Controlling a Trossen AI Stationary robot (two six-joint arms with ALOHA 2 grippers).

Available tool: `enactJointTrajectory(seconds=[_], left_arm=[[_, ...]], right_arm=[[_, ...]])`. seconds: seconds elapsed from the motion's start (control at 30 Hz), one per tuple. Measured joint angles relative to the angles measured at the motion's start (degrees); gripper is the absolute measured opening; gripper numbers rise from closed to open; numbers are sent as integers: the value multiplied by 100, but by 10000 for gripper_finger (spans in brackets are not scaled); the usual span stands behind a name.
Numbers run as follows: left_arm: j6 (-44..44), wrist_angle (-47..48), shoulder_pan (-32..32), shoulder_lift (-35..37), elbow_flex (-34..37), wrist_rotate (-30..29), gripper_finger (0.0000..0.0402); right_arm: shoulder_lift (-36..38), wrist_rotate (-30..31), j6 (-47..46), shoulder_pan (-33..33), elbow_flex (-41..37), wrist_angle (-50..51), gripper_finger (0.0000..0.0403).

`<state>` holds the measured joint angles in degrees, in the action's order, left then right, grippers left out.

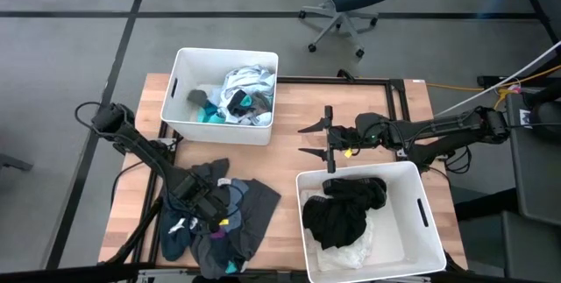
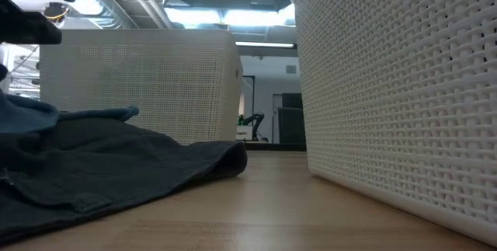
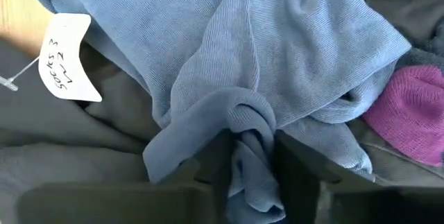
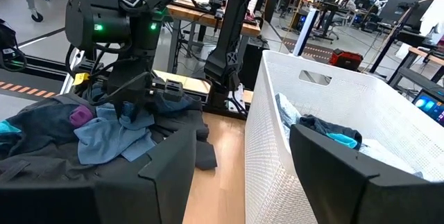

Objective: Sort clothes
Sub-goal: Put the blue socks into the top white laundry bin

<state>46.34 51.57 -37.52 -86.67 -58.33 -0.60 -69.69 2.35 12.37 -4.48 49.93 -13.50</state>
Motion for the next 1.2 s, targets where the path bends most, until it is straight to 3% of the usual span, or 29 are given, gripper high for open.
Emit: enactJointTrajectory(seconds=[0.2, 0.37, 0.8, 1.2], left_arm=[[-297, 7, 11, 0, 0, -24, 31], [-332, 31, 11, 0, 0, -24, 6], [-643, 68, 49, 4, -247, -127, 9], [-1279, 531, 55, 7, -1082, -993, 12]], right_arm=[[0, -2, 1, 0, 0, 0, 233], [0, -4, 3, -1, 0, -2, 233], [0, -33, 10, 0, 0, -2, 233], [0, -26, 10, -1, 0, -4, 233]])
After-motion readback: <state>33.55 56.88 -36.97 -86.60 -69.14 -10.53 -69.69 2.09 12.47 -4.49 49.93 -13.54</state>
